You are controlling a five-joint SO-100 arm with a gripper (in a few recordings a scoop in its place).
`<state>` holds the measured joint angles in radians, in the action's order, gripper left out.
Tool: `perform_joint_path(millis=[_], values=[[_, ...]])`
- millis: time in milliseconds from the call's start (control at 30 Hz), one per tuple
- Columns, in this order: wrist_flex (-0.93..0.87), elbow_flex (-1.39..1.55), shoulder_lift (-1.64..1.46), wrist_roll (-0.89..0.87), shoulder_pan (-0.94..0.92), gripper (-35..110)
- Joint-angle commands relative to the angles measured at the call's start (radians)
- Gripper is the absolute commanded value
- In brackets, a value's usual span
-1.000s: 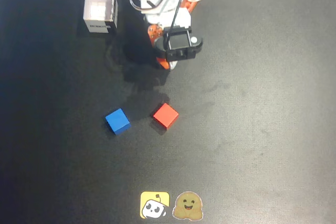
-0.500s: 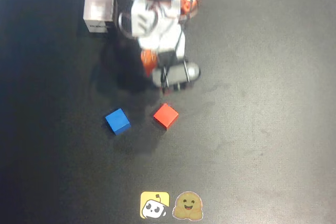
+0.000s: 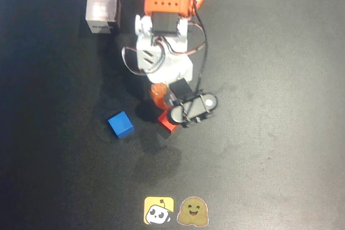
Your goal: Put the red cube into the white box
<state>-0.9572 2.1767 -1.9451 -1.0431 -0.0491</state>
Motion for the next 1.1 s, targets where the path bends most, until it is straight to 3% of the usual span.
perform_joint_path(millis=[0, 467, 1067], values=[[-0.015, -0.063, 0.003, 0.049, 0.009, 4], [-0.031, -0.141, 0.074, 0.308, 0.003, 8], [0.003, -0.181, 0.176, 0.400, 0.061, 22]])
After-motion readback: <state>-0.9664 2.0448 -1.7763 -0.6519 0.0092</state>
